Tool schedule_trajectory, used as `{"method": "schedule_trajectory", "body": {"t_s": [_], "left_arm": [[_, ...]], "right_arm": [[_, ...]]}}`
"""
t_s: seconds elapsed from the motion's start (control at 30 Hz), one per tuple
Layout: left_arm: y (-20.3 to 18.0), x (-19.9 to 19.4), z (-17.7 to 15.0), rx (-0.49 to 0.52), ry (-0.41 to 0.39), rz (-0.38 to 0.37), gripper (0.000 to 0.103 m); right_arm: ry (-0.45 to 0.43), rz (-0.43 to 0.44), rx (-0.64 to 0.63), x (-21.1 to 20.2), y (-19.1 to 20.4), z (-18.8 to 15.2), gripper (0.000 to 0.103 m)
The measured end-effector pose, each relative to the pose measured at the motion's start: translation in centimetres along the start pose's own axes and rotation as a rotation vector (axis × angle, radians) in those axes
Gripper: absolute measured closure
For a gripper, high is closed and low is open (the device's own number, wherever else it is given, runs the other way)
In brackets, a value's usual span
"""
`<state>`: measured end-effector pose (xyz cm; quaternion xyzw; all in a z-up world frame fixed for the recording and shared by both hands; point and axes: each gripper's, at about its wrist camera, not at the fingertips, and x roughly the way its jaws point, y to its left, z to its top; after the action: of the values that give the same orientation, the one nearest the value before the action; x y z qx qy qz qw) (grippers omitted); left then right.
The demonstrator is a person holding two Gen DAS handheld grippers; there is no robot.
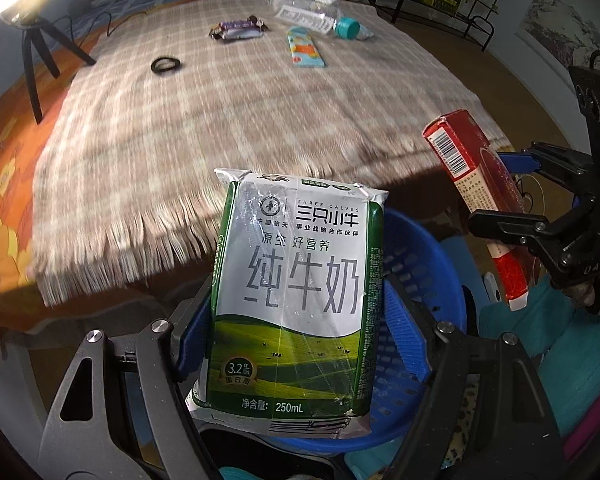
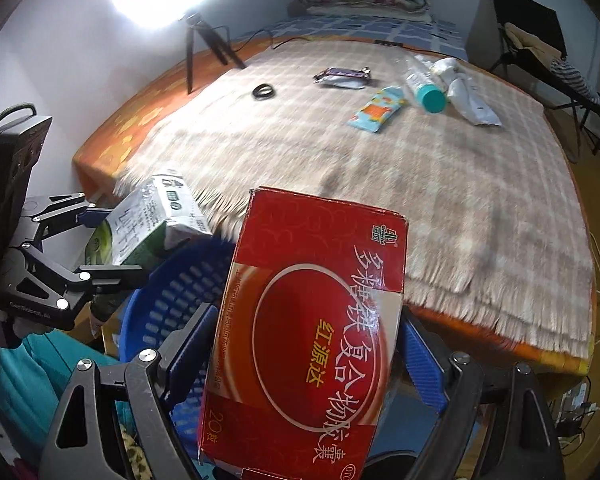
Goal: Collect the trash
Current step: 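Carry the milk carton and red box with both tools over the blue basket, then open both grippers to drop the carton and box into the basket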
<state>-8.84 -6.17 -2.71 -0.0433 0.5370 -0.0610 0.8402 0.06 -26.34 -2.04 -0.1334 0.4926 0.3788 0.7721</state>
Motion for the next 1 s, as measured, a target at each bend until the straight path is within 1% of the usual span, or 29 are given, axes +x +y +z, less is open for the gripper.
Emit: {"method": "schedule_trajectory", "body": {"t_s": [0.23,0.47,0.8,1.0], "left_arm": [[-0.3,1.4,-2.0,-0.004,0.042,-0.012,0.024],[-0.3,2.8,-2.9,-0.003,0.077,-0.023,0.023],[-0.2,4.3,-3.7,-0.013,0.099,-0.020,0.023],[-0.5,5.9,-4.0,-0.001,0.133,-0.019,0.023]], "right_arm": [[0.025,0.017,-0.040,1.0,2.0,-1.4,0.014],[0.070,0.027,-0.050,2.9,3.0,-2.5,0.014],[0.102,0.035,-0.065,4.8,3.6,-2.7,0.014],[0.136,0.051,-0.076,6.2,4.1,-2.7,0.013]]}}
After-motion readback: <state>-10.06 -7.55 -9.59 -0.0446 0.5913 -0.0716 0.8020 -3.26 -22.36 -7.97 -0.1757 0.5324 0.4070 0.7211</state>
